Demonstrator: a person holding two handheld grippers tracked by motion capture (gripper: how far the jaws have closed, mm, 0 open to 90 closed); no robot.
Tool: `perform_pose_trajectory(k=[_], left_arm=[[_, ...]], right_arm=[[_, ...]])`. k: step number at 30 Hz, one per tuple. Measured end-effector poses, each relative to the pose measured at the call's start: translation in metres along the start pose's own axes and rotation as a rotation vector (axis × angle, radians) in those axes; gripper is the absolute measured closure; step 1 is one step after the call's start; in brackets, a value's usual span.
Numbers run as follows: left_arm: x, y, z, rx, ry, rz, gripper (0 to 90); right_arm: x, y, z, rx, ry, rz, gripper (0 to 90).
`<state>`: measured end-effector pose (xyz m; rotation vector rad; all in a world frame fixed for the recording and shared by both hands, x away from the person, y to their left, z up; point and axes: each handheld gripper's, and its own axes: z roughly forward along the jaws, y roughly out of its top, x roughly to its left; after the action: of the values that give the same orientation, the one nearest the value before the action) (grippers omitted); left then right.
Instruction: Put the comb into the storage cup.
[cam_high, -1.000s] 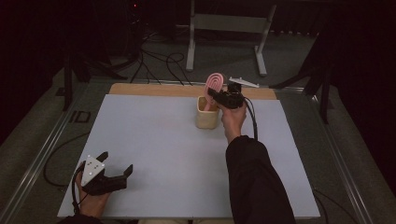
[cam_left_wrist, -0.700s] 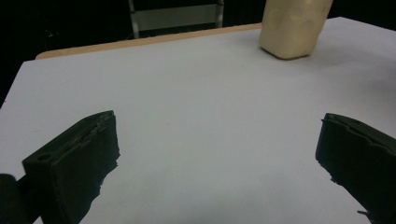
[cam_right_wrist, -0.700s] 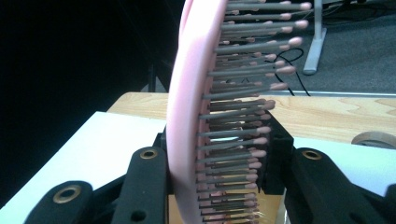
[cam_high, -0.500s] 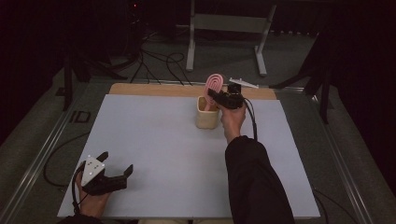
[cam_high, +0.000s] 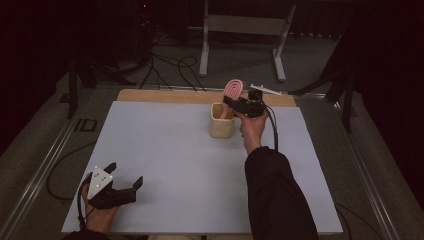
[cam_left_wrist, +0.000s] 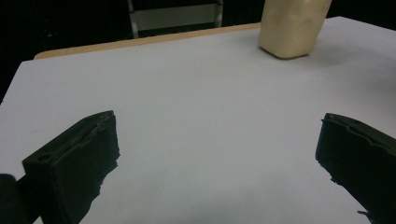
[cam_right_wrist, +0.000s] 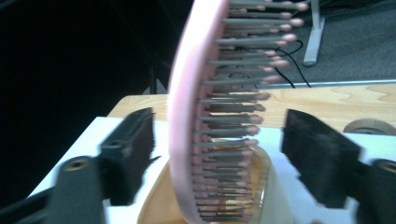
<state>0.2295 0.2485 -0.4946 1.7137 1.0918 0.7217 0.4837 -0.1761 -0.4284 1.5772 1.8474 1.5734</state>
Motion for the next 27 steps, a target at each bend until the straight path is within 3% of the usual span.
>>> perform_pose_trajectory(k=[7,14,19,27], left_arm=[[0.0,0.0,0.0,-0.001,0.002,-0.002,0.2],[0.0,0.0,0.0,-0.003,0.001,-0.001,0.2],[0.001,0.0,0.0,-0.002,0.004,-0.002,0.2],[0.0,0.0,0.0,-0.003,0.006,-0.002,0.2]], right_arm=[[-0.003,-0.003,-0.001,0.024,-0.012,-0.013,9.6],[0.001,-0.002,-0.004,0.033,-0.02,-0.049,8.7],[0.001,-0.002,-0.009,0.058,-0.073,-0.106,8.3],[0.0,-0.007,-0.022,0.068,-0.105,-0.164,8.4]])
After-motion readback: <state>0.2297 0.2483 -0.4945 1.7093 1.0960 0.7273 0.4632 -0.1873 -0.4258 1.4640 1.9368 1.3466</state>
